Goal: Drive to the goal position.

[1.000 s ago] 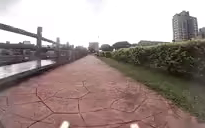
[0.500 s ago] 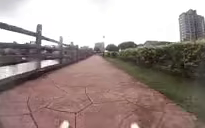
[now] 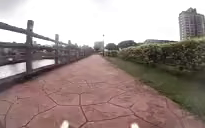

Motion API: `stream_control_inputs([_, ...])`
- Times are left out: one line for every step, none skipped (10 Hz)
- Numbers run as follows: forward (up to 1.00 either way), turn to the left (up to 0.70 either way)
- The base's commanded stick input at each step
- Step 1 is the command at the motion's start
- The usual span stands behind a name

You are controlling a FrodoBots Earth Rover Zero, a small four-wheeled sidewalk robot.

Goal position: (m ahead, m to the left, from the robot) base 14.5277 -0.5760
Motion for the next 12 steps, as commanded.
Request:
stream_control_inputs([0.7,0.07])
stream_control_inputs([0.7,0.1])
stream_control_inputs([0.7,0.22])
stream_control_inputs([0.7,0.35])
stream_control_inputs([0.7,0.32])
stream_control_inputs([0.7,0.0])
stream_control_inputs([0.7,0.0])
stream_control_inputs([0.7,0.0])
stream_control_inputs([0.7,0.0])
stream_control_inputs([0.7,0.0])
stream_control_inputs([0.7,0.0])
stream_control_inputs([0.7,0.0])
